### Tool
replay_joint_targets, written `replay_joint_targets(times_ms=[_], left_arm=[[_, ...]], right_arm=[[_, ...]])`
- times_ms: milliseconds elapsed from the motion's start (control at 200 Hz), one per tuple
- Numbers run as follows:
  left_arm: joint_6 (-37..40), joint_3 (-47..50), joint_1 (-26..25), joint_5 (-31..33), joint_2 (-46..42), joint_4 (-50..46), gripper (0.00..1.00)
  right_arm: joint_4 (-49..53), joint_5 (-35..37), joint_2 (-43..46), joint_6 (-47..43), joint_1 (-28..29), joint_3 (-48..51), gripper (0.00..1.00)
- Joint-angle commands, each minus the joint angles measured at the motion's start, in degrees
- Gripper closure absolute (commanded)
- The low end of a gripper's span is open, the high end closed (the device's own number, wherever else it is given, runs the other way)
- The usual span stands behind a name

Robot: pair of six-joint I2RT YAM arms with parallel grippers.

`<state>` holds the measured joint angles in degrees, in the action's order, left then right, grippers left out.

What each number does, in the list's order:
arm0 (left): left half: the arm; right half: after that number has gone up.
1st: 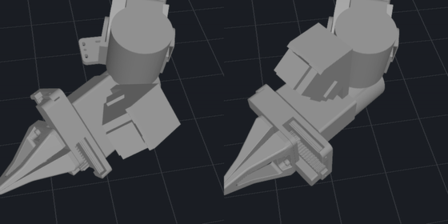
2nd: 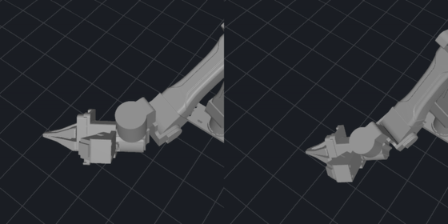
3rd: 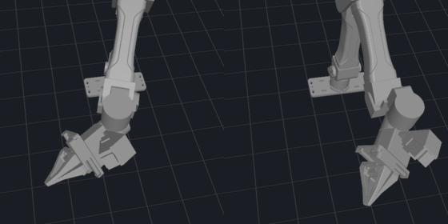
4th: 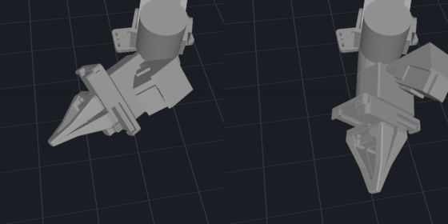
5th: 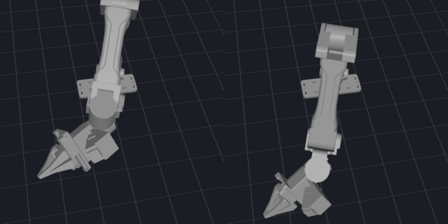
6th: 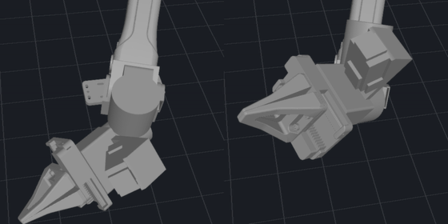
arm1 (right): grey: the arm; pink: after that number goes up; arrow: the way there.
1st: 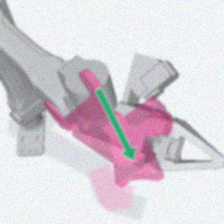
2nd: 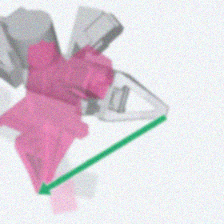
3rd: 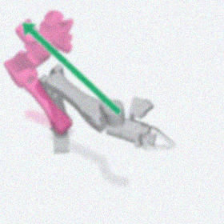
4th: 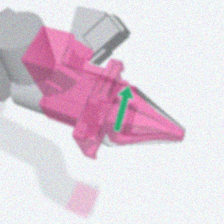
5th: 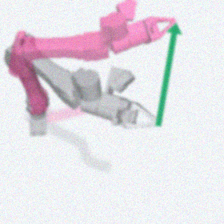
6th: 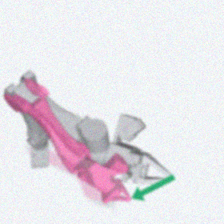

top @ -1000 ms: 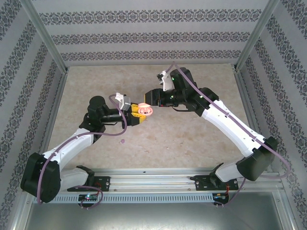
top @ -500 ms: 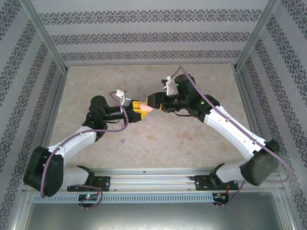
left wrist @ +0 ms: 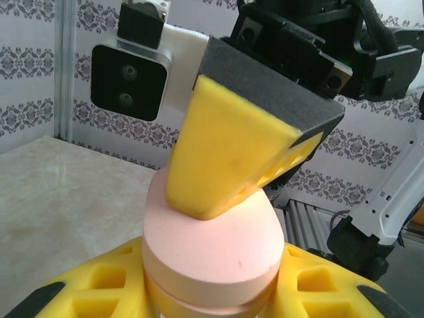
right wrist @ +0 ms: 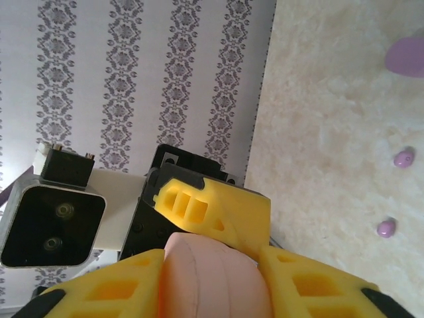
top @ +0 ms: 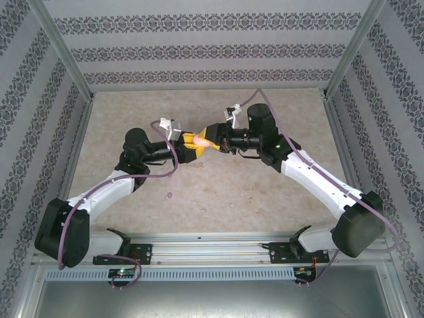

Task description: Insert the wireless bluetooth earbuds into the charging case

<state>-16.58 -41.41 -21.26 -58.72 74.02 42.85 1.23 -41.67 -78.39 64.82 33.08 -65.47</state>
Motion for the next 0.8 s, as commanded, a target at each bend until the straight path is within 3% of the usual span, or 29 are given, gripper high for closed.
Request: replay_joint_targets(times_ms=[0, 300, 505, 590, 794], left_arm=[[2.39, -2.34, -0.63, 0.41, 0.38, -0.29, 0.76], [7.04, -2.98, -0.63, -0.52, -0.75, -5.3, 0.37], [15.93, -3.85, -0.57, 3.38, -4.46, -16.76, 0.15], [18.6, -3.62, -0.38, 6.46, -6.25, -20.89, 0.01], [18.44, -2.39, 1.11, 19.95, -9.11, -28.74, 0.0]], right_arm=[[-9.23, -4.27, -1.29, 6.02, 0.69, 1.61, 0.74], [-14.34, -3.91, -2.6, 10.5, -0.21, 3.13, 0.87], [-14.33, -2.13, -2.99, 10.38, -1.98, 3.94, 0.89], [-12.5, -1.18, -3.44, 8.69, -3.37, 3.76, 0.89], [-5.63, 2.07, -8.13, -0.83, -8.17, 3.92, 0.89]])
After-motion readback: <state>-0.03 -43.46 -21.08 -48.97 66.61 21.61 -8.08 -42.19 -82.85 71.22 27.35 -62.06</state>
